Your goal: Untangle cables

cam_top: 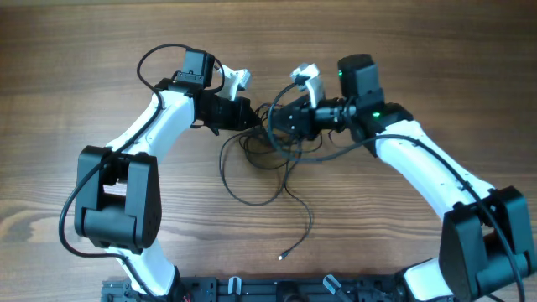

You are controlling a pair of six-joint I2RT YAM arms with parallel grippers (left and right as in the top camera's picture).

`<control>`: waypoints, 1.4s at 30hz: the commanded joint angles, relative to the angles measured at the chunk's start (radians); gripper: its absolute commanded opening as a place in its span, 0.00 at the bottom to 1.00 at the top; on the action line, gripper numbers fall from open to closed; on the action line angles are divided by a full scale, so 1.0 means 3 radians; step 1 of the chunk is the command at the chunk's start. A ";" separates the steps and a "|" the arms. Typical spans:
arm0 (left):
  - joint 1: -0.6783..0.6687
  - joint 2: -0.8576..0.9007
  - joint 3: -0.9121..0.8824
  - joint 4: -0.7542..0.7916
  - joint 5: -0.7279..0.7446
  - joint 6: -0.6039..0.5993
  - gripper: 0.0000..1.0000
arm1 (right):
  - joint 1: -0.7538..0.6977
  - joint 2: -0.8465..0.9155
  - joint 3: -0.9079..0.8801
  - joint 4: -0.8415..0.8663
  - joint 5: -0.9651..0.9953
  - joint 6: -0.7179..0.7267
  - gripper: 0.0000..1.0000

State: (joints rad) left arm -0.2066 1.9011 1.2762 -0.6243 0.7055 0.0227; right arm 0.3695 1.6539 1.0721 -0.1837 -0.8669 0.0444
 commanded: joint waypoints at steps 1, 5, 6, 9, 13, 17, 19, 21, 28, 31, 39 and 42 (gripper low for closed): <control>0.0019 0.0042 -0.0010 -0.0013 0.0103 0.0075 0.04 | 0.0183 -0.0027 -0.0006 -0.0058 0.0510 -0.0411 0.41; 0.0019 0.0042 -0.0010 -0.0056 0.0103 0.0079 0.04 | 0.0248 -0.0027 -0.0009 -0.0061 0.0928 -0.0464 0.45; 0.0019 0.0042 -0.0010 -0.0061 0.0103 0.0086 0.04 | 0.0248 -0.0027 -0.0009 -0.0065 0.0985 -0.0526 0.45; 0.0019 0.0042 -0.0010 -0.0064 0.0103 0.0086 0.04 | 0.0249 -0.0027 -0.0009 -0.0061 0.0993 -0.0656 0.45; 0.0019 0.0042 -0.0010 -0.0069 0.0177 0.0137 0.04 | 0.0252 -0.0027 -0.0009 -0.0066 0.0996 -0.0777 0.47; 0.0019 0.0042 -0.0010 -0.0088 0.0338 0.0251 0.04 | 0.0252 -0.0027 -0.0010 -0.0106 0.1082 -0.0849 0.47; 0.0019 0.0042 -0.0010 -0.0090 0.0341 0.0252 0.04 | 0.0252 -0.0027 -0.0010 -0.0228 0.1261 -0.0851 0.46; 0.0019 0.0042 -0.0010 -0.0089 0.0341 0.0252 0.04 | 0.0252 -0.0027 -0.0019 -0.0356 0.1396 -0.0882 0.46; 0.0019 0.0042 -0.0010 -0.0090 0.0388 0.0273 0.04 | 0.0252 -0.0027 -0.0051 -0.0464 0.1382 -0.0924 0.33; 0.0019 0.0042 -0.0010 -0.0092 0.0388 0.0272 0.04 | 0.0252 -0.0027 -0.0050 -0.0374 0.1062 -0.0927 0.37; 0.0019 0.0042 -0.0010 -0.0093 0.0389 0.0268 0.04 | 0.0252 -0.0027 -0.0034 0.0046 0.0973 -0.0937 0.37; 0.0019 0.0042 -0.0010 -0.0113 0.0390 0.0248 0.04 | 0.0252 -0.0017 -0.0067 0.0008 0.1115 -0.0933 0.37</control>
State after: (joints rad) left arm -0.2066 1.9011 1.2762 -0.6510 0.7944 0.0780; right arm 0.4435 1.6539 1.0660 -0.1745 -0.5529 -0.2264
